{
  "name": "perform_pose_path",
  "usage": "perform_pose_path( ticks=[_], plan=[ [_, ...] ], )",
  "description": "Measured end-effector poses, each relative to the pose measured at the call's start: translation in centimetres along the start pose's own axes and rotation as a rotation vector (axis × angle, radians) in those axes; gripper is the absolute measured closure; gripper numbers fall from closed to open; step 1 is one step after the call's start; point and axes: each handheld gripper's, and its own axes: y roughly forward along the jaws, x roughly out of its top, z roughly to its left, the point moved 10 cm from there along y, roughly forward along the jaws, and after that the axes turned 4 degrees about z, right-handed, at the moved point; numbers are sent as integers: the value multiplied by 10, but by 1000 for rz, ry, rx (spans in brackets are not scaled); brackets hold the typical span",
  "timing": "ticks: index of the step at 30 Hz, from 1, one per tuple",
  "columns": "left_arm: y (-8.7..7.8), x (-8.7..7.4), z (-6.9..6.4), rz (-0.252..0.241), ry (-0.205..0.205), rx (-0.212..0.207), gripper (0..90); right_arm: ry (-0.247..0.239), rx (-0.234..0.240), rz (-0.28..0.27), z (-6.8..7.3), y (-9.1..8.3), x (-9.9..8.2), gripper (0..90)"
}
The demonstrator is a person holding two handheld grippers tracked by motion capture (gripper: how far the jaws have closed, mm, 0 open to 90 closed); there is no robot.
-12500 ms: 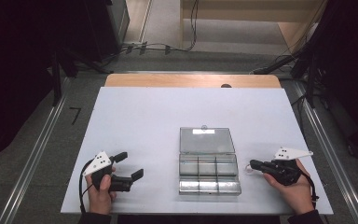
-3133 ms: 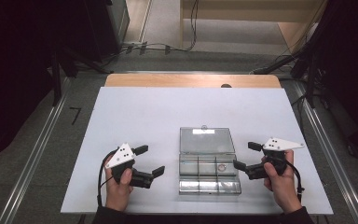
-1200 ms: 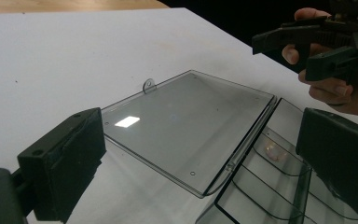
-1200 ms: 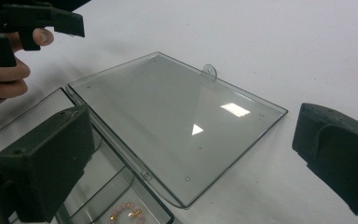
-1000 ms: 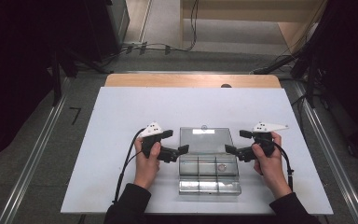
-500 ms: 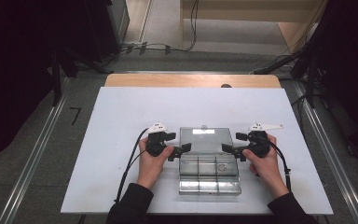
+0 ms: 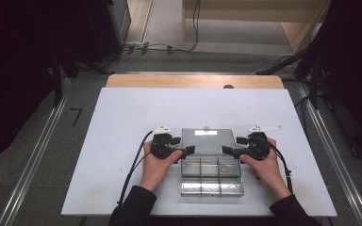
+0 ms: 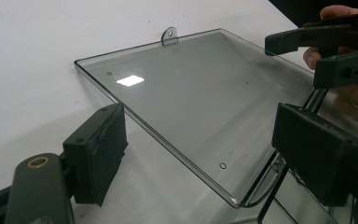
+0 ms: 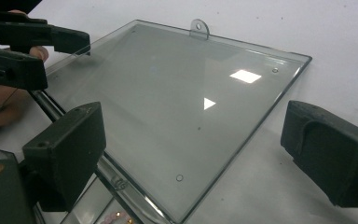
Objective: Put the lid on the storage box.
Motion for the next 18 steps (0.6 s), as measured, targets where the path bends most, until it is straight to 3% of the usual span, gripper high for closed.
perform_pose_path(
  ticks=[6,9,13,18],
  plan=[
    [1,0,-2,-2,-8,1,180,16,-4,22,-2,4,-4,71],
    [1,0,-2,-2,-8,-2,180,36,-7,26,-3,5,-5,121],
    [1,0,-2,-1,-8,-2,180,61,12,31,-3,7,-6,128],
    [1,0,-2,0,-9,1,180,87,47,31,-2,7,-6,204]
  ],
)
